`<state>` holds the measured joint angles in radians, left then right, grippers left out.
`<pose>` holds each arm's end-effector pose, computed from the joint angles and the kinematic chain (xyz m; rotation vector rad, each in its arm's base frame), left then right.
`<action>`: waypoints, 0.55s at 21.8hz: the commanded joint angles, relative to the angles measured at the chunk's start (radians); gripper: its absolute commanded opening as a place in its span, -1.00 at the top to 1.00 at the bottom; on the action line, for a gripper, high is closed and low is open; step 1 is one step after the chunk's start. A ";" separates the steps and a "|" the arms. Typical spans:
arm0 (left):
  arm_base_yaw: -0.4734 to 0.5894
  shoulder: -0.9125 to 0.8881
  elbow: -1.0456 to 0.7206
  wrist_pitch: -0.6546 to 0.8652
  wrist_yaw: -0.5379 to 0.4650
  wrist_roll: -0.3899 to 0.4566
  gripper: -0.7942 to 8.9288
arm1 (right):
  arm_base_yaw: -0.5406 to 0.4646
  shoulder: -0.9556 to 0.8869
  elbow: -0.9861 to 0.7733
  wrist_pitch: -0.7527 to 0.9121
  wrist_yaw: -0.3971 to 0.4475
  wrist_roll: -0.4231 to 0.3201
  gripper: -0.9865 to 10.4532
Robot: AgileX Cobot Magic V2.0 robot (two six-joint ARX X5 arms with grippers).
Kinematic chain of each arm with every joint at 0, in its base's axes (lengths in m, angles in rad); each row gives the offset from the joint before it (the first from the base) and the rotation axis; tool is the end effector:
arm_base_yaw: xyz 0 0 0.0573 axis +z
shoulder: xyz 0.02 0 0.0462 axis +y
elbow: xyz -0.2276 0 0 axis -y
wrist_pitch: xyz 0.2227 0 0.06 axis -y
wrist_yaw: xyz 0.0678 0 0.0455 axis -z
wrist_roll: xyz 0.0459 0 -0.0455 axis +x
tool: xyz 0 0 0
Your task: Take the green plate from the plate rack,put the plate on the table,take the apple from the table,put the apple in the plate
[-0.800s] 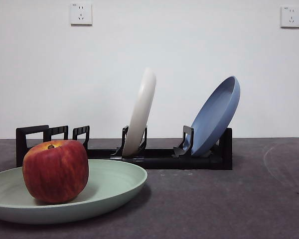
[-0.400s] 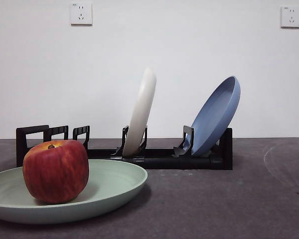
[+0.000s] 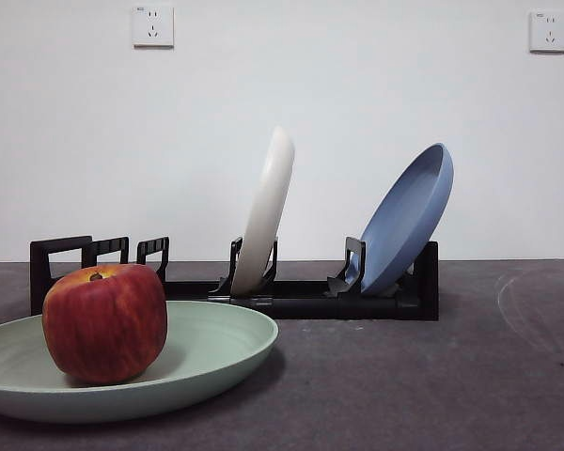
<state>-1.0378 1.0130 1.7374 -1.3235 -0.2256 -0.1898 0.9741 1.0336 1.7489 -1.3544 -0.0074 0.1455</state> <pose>0.0696 -0.0977 0.4257 0.1875 0.5665 -0.7334 0.0691 0.1024 0.4226 -0.1788 0.6539 0.8988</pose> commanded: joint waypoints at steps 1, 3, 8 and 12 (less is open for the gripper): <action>-0.002 0.002 0.001 0.008 -0.003 0.011 0.84 | 0.001 0.005 -0.003 -0.025 0.002 0.001 0.83; -0.002 0.008 0.001 0.008 -0.003 0.011 0.84 | 0.001 0.010 -0.003 -0.025 0.005 0.001 0.83; -0.002 0.036 0.001 0.008 -0.003 0.011 0.84 | 0.001 0.018 -0.003 -0.025 0.009 0.001 0.83; 0.023 0.052 0.001 0.010 -0.003 0.011 0.84 | 0.001 0.018 -0.003 -0.025 0.009 0.001 0.83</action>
<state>-1.0214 1.0718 1.7374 -1.3224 -0.2253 -0.1898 0.9741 1.0515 1.7489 -1.3544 0.0002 0.1455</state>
